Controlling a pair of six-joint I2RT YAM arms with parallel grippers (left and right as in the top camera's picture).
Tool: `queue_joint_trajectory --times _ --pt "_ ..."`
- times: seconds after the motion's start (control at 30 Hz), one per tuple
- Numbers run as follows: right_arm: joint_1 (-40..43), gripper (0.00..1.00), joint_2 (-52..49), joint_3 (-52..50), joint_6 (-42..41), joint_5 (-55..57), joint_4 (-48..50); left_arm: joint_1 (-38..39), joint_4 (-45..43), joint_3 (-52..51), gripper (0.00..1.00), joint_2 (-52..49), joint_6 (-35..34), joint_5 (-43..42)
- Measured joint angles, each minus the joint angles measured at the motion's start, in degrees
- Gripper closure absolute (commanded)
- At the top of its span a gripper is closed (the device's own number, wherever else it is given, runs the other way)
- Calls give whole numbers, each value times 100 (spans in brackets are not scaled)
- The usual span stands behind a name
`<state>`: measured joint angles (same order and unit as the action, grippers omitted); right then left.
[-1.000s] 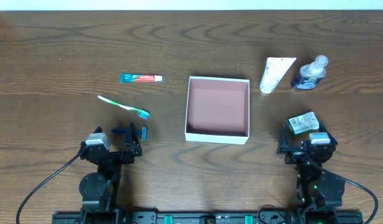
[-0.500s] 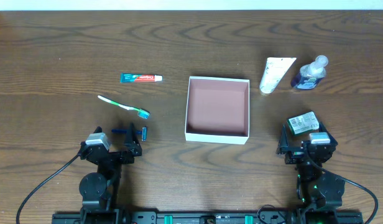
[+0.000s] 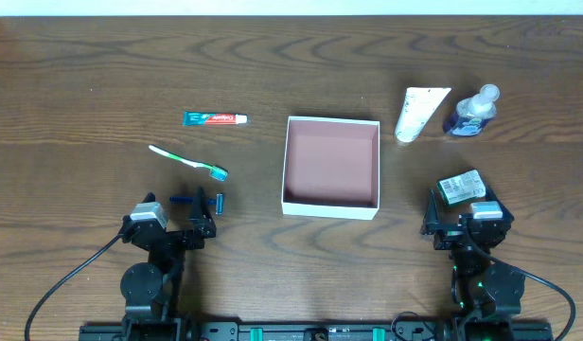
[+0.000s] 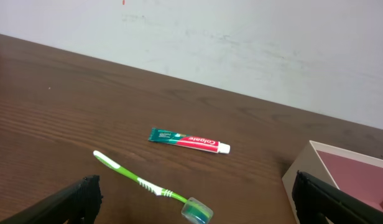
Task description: Pack container
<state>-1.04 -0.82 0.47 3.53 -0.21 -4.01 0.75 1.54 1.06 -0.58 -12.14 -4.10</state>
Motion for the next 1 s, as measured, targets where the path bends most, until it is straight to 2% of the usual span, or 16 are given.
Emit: queue_joint_trajectory --times 1.0 --pt "0 1 0 0 -85 -28 0 0 0 0 2 0 0 -2"
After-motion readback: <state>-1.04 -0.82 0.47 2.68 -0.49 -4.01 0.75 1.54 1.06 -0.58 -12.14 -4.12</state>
